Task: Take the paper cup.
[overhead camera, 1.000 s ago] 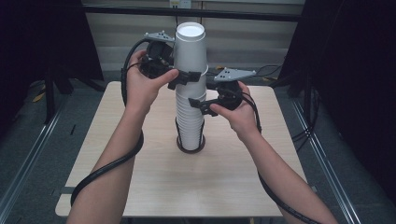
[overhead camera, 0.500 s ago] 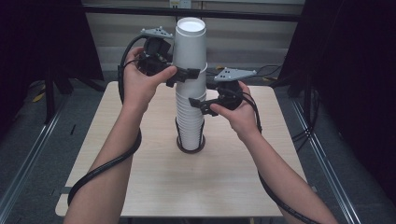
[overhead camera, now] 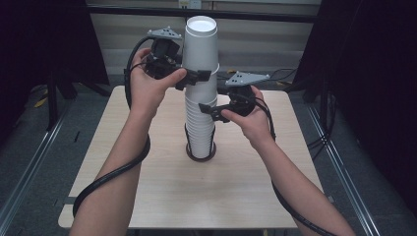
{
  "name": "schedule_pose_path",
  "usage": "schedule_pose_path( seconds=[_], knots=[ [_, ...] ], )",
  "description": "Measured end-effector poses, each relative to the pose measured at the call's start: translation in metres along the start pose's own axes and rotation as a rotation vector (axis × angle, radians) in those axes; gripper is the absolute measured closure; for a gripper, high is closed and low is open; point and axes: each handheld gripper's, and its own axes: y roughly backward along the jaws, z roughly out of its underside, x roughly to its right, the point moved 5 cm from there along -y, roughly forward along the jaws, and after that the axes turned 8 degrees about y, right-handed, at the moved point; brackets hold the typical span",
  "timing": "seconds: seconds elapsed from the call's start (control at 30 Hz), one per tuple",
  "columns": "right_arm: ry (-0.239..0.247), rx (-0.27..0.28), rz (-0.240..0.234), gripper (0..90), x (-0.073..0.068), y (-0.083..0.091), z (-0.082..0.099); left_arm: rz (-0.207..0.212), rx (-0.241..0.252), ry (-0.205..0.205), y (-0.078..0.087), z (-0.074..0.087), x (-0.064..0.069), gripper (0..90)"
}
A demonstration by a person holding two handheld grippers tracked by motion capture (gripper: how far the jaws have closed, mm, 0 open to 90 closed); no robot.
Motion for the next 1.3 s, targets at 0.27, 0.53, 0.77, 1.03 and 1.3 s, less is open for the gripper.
schedule_pose_path(
  seconds=[0.27, 0.53, 0.77, 1.03, 1.3],
  knots=[
    [-0.005, -0.001, -0.005, 13.9, 0.0, 0.0, 0.001, 0.002, 0.019, 0.003, 0.004, -0.003, 0.001, 11.5],
    [0.0, -0.003, -0.001, 14.0, 0.001, 0.001, 0.001, 0.005, 0.028, 0.008, 0.007, -0.003, 0.0, 11.8],
    [-0.005, -0.005, -0.007, 13.9, 0.001, 0.0, 0.003, 0.006, 0.029, 0.01, 0.009, -0.004, -0.001, 11.9],
    [0.002, -0.008, -0.003, 14.0, 0.0, 0.002, 0.003, 0.011, 0.044, 0.015, 0.007, -0.008, 0.0, 11.8],
    [-0.003, -0.006, -0.009, 13.9, 0.001, 0.001, 0.004, 0.016, 0.053, 0.021, 0.012, -0.011, -0.001, 11.8]
  ],
)
